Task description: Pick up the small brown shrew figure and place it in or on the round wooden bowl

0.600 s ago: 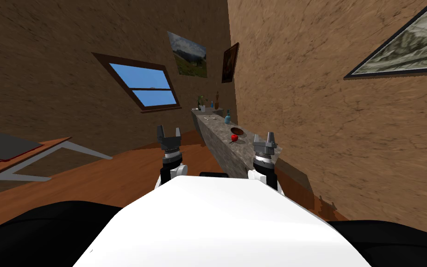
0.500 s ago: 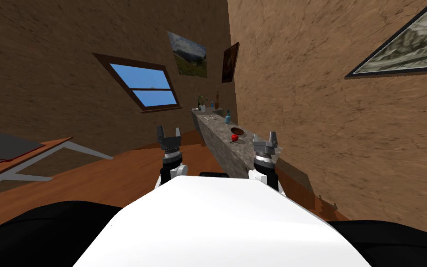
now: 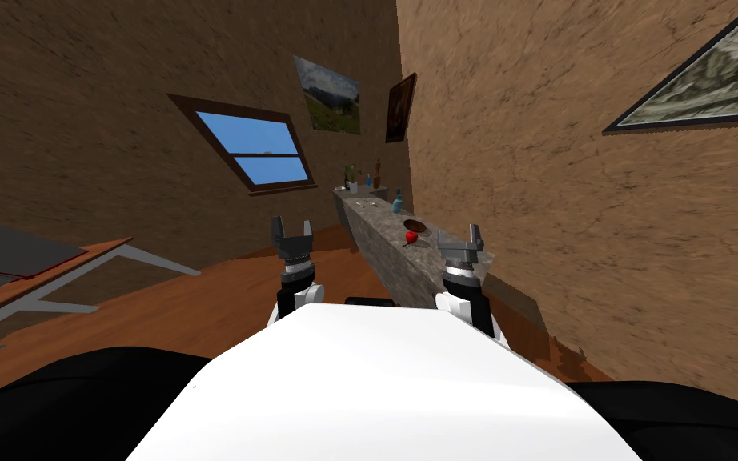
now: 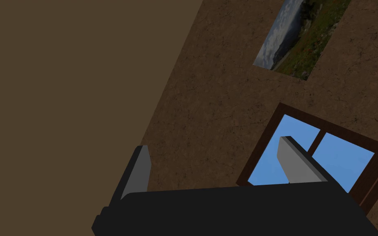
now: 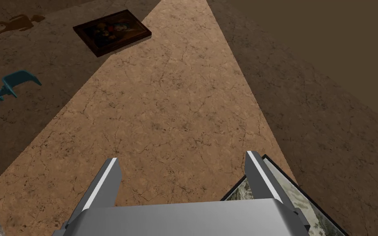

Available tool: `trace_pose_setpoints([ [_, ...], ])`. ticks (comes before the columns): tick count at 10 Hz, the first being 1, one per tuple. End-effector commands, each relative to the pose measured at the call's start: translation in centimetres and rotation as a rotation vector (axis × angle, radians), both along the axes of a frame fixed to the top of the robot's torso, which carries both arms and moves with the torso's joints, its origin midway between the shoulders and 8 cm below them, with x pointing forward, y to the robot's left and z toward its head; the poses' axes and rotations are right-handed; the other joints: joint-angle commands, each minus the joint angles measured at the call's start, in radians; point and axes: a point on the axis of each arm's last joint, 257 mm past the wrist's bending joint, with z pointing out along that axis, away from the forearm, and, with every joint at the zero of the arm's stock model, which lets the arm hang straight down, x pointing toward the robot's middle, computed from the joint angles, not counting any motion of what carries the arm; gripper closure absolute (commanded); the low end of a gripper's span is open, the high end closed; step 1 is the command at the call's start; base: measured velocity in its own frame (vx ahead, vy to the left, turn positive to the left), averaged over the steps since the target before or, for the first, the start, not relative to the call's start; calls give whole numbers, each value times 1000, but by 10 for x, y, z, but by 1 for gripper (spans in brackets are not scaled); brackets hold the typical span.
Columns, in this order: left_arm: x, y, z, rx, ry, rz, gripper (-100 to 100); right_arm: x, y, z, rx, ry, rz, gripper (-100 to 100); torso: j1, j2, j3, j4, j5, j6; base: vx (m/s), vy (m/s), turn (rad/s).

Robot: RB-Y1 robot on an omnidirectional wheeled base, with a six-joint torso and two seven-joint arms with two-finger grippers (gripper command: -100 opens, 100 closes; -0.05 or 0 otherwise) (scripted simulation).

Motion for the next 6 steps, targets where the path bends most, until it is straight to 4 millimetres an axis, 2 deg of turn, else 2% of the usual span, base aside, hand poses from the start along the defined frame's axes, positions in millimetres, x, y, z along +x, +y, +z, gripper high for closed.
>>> trace_pose_setpoints([
  [1,0,0,0,0,0,0,0,3,-4,-2,54,16,46,-100,0,0,0,0,0,0,-19,78,2],
  [6,0,0,0,0,0,0,0,15,-15,-10,200,83,163,-100,-1,0,0,0,0,0,-14,91,-4],
])
